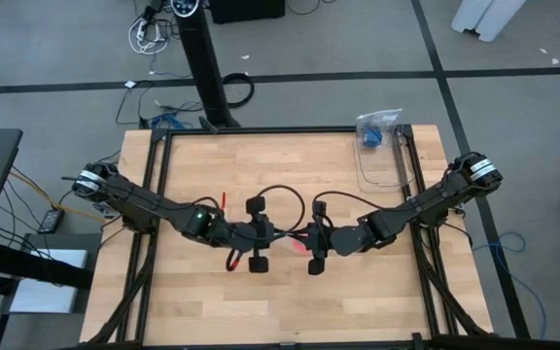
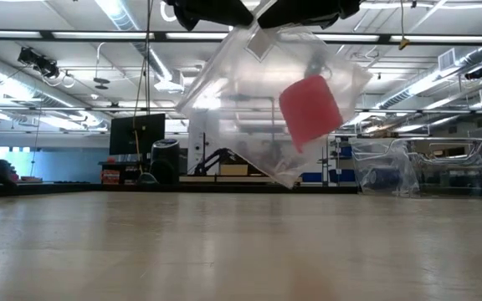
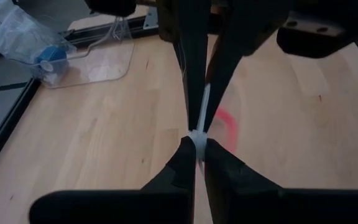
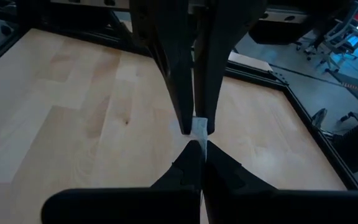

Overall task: Roll bandage
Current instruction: Close the transparent zip bag

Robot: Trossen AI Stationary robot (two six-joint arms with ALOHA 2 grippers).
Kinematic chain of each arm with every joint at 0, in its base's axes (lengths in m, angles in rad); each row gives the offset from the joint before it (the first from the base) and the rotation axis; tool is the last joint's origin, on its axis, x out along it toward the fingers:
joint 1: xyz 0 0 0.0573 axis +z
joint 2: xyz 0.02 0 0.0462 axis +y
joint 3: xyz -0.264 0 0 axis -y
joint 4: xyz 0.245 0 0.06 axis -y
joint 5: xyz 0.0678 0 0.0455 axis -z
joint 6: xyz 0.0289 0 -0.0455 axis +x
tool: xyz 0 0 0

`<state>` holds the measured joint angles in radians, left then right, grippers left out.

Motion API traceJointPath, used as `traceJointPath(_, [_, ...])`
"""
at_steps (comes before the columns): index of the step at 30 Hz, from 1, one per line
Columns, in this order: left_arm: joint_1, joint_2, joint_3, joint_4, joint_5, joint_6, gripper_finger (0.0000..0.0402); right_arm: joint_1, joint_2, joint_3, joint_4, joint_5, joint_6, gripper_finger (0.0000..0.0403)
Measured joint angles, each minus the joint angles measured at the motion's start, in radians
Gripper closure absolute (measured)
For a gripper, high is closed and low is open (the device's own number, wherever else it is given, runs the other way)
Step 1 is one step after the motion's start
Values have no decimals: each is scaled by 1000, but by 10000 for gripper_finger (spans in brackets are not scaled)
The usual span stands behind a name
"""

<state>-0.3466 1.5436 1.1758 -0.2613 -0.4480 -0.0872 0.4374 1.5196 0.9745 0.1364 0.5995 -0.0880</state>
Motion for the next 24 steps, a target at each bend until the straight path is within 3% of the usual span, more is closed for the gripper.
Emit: traceJointPath(24, [0, 0, -3, -191, -15, -78, 378, 10, -3, 0, 5, 17, 0, 403])
